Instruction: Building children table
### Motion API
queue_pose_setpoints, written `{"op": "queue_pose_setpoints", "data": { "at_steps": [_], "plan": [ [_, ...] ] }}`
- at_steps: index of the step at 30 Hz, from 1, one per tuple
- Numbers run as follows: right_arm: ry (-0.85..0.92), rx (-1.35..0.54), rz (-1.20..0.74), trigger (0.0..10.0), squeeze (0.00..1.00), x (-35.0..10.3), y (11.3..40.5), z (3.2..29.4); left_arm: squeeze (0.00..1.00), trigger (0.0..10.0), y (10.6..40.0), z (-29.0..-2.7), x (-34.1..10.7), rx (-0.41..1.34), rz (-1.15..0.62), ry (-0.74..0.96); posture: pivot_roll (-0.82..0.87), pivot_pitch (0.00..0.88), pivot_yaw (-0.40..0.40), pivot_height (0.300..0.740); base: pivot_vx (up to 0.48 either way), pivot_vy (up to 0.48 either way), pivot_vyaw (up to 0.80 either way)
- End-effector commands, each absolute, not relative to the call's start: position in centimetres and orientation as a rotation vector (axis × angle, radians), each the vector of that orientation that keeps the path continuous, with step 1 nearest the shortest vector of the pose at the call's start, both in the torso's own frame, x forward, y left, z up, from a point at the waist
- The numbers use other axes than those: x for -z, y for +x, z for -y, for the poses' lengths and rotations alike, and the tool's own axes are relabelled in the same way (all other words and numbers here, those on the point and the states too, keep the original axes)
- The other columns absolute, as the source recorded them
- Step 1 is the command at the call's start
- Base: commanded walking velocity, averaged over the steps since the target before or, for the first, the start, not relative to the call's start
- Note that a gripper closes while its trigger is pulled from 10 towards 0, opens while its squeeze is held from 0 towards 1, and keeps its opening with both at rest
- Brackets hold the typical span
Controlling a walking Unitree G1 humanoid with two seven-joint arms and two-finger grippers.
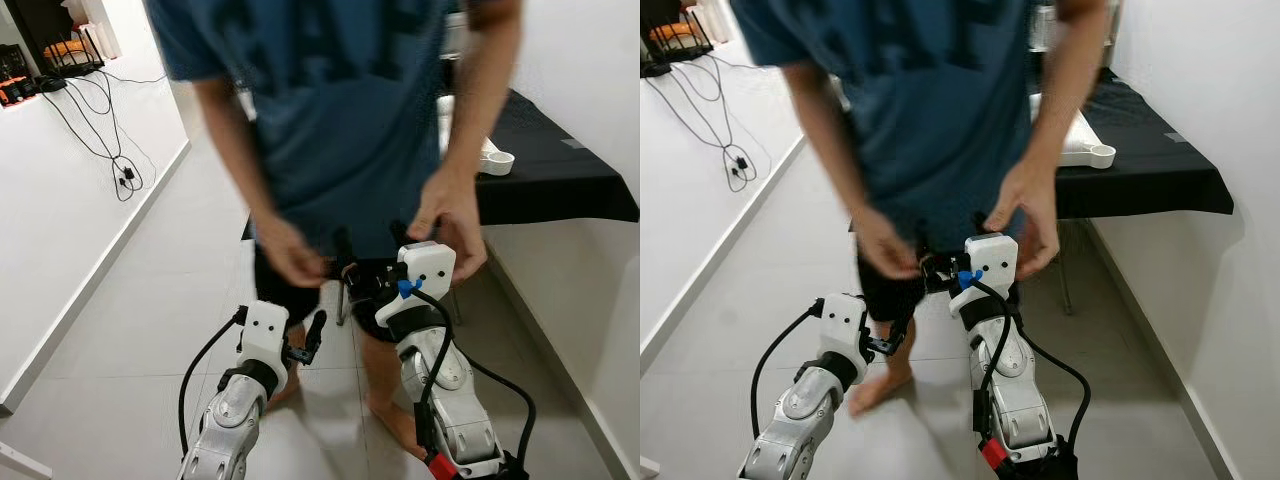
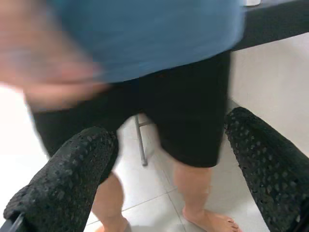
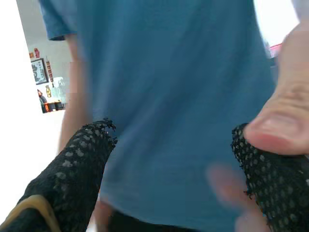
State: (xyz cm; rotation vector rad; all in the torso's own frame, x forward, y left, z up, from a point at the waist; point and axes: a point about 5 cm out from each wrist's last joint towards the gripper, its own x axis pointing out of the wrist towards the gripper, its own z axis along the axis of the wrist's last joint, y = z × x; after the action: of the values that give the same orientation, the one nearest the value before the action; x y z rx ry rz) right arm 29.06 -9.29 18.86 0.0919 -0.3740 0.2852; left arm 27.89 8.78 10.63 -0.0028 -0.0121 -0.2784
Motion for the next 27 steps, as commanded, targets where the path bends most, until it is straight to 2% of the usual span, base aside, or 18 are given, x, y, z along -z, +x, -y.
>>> {"op": "queue_pose_setpoints", "data": {
  "at_steps": [1,27],
  "plan": [
    [0.088,-0.287,0.357,10.0,0.0,-18.6,29.1,9.1,0.0,10.0,27.8,-8.8,-10.2,0.27,-0.009,-0.005,0.0,0.0,0.055,0.74,0.0,0.0,0.0],
    [0.055,-0.255,0.312,10.0,0.0,-17.5,29.3,9.5,0.0,10.0,27.6,-8.7,-10.5,0.28,0.018,0.005,0.0,0.0,0.06,0.74,0.0,0.0,0.0]
  ]
}}
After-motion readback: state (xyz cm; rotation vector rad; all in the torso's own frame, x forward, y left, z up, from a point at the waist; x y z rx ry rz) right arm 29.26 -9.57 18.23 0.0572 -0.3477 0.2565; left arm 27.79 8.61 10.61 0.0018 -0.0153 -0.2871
